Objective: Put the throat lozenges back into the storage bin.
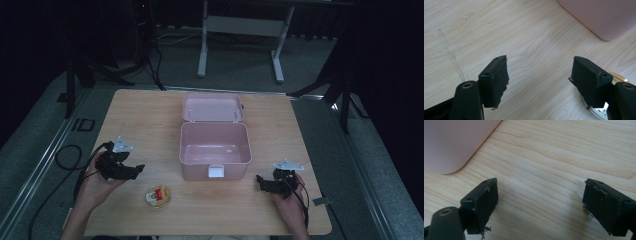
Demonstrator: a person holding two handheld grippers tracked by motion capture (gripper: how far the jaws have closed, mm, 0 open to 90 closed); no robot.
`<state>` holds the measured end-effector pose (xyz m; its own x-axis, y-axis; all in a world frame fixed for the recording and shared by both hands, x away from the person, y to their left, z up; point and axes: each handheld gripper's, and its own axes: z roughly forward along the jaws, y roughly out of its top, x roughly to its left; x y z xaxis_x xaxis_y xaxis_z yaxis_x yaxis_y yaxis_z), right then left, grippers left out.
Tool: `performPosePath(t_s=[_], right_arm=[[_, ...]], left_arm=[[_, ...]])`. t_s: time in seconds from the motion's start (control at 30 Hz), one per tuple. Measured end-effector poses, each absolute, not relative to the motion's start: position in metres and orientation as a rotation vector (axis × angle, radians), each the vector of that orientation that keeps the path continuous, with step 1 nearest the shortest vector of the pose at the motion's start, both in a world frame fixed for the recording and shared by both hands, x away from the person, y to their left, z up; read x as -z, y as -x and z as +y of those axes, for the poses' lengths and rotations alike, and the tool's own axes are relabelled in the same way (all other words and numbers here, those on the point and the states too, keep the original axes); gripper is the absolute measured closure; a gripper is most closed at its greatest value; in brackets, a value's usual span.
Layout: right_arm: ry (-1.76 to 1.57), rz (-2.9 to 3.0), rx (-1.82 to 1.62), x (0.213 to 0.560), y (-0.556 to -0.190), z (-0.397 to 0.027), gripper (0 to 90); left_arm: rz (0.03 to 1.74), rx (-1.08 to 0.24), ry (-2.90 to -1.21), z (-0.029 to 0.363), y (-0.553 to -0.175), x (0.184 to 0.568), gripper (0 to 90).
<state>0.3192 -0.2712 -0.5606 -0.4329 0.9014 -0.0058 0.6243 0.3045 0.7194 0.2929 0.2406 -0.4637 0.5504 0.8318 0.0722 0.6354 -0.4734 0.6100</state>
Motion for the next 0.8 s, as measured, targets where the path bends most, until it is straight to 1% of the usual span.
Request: performPosePath(t_s=[0.57,0.7,0.8], right_arm=[[-1.361,2.168,-0.916,0.561,-0.319,-0.271,12.9],[-1.361,2.167,-0.916,0.561,-0.319,-0.271,12.9],[-1.361,2.168,-0.916,0.561,-0.319,-0.271,12.9]], left_arm=[[1.103,-0.472,-2.357,0.228,-0.286,0.454,28.2],[1.091,-0.470,-2.389,0.224,-0.284,0.454,26.4],[1.086,-0.473,-2.405,0.223,-0.283,0.453,23.0]])
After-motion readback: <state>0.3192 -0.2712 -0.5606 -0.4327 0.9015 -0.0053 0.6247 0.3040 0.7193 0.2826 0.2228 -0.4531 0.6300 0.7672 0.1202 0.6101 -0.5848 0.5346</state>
